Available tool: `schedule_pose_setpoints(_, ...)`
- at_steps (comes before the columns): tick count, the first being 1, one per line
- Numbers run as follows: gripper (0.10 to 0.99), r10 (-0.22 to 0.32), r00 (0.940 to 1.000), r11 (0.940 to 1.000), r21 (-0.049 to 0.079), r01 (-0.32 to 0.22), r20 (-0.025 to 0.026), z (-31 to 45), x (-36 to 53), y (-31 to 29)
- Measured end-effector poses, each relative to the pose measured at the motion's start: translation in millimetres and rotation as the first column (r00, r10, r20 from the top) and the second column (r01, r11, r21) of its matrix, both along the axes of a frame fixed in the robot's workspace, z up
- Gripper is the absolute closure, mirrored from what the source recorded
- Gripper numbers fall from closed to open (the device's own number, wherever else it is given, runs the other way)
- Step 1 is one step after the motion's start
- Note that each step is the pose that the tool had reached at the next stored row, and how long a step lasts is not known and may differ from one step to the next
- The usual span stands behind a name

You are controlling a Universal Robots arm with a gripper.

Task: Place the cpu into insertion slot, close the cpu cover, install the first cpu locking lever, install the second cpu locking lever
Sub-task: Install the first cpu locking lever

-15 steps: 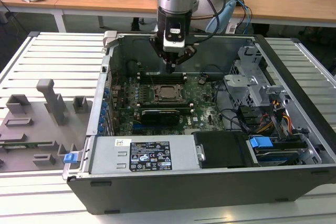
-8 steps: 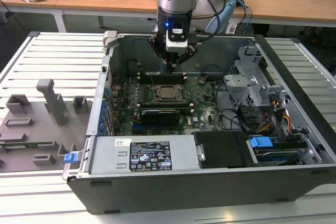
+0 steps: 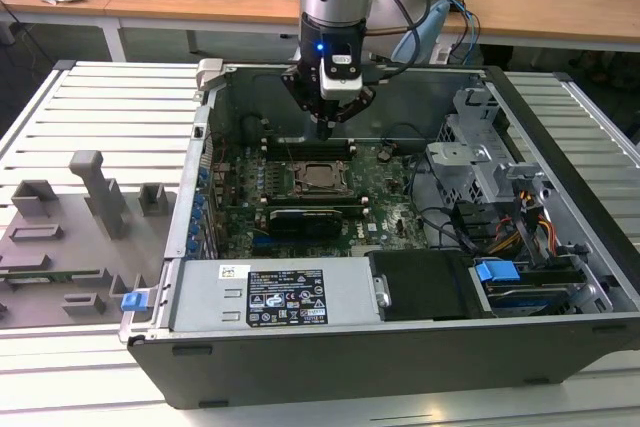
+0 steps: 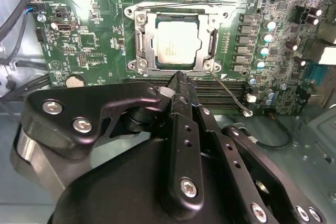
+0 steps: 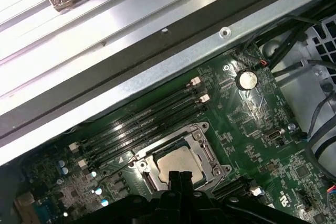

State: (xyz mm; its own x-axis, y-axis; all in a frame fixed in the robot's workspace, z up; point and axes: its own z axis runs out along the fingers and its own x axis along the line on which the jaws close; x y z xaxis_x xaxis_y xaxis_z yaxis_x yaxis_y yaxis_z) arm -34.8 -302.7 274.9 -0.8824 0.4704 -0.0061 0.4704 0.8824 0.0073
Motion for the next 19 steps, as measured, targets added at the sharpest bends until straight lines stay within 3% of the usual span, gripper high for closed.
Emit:
schedule_pose_setpoints(13, 0.98, 0.104, 0.9945, 0.9945, 0.0, -0.104, 0.0, 0.0, 0.0, 0.0)
schedule_pose_setpoints(19, 0.98, 0.151, 0.9886, 0.9886, 0.0, -0.151, 0.0001, 0.0, 0.0, 0.0)
